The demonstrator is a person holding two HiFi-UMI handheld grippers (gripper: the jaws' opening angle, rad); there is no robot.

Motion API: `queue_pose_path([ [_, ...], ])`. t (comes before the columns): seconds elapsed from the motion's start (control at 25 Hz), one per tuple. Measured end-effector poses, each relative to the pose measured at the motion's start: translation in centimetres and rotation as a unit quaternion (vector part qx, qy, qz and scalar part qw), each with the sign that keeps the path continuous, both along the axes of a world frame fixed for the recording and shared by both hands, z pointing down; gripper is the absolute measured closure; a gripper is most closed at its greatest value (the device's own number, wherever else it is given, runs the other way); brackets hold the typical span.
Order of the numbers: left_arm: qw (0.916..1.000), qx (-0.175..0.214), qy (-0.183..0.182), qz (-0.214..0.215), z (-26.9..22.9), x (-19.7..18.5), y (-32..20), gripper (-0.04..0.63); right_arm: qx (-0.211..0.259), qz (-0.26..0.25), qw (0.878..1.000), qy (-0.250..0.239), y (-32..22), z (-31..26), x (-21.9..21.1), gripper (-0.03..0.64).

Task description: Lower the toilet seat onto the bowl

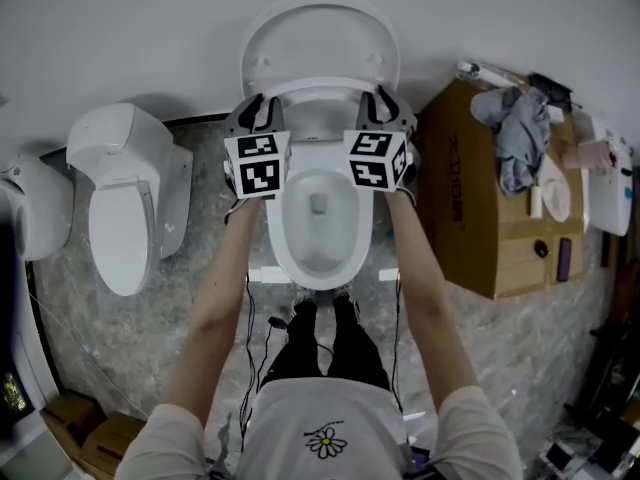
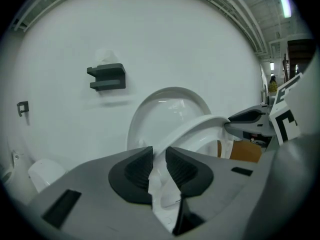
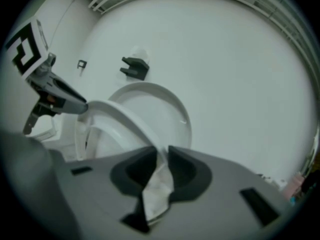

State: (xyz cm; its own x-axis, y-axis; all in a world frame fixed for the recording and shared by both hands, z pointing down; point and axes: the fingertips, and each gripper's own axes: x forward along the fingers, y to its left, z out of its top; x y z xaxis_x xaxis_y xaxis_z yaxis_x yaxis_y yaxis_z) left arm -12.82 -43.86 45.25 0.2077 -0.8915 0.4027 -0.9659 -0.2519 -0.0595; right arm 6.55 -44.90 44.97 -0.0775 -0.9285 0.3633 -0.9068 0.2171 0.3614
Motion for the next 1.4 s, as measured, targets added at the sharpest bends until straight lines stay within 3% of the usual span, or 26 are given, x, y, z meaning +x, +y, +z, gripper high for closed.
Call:
queue_pose_path([
  [0.36,0.9999,0.011,-0.003,-0.011,0.3,0.2,5.6,0.491,0.002,-0.029,1.0,0.008,5.6,0.2,0.0,0.526],
  [0.92,0.9992,-0.024,0.0,-0.031,3.2,0.4,15.4,0.491,-0.023,-0.073,0.997,0.006,15.5,3.0,0.0,0.512],
  [1.2,0.9986,-0.05,-0.013,-0.007,5.4,0.8,19.7,0.491,-0.026,-0.067,0.997,0.002,19.9,5.0,0.3,0.505],
  [1.4,0.9976,-0.067,-0.013,-0.007,7.2,0.8,22.2,0.491,-0.052,-0.078,0.996,0.01,22.4,6.7,0.3,0.497],
])
